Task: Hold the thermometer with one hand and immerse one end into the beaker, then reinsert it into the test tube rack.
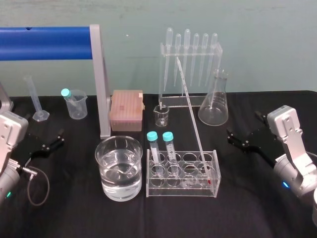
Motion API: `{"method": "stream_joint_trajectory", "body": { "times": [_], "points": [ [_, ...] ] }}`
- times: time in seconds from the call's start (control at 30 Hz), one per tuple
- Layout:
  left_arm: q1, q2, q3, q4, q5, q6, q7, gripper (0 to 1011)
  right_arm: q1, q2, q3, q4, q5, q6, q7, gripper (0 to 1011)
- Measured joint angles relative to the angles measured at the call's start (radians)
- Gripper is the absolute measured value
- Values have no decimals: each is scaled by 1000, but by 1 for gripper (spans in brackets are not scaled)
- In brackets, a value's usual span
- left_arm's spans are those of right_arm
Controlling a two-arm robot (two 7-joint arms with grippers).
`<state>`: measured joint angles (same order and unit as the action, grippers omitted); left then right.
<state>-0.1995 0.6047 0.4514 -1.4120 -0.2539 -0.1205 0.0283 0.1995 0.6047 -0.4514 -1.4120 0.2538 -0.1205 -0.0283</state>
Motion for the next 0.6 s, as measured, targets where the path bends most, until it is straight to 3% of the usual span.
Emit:
{"method": "stream_joint_trajectory", "body": {
  "times": [0.6],
  "points": [
    [0, 0, 0, 0, 0, 0, 0, 1008, 0, 0, 0, 0, 0, 0, 0, 1003]
  ]
}}
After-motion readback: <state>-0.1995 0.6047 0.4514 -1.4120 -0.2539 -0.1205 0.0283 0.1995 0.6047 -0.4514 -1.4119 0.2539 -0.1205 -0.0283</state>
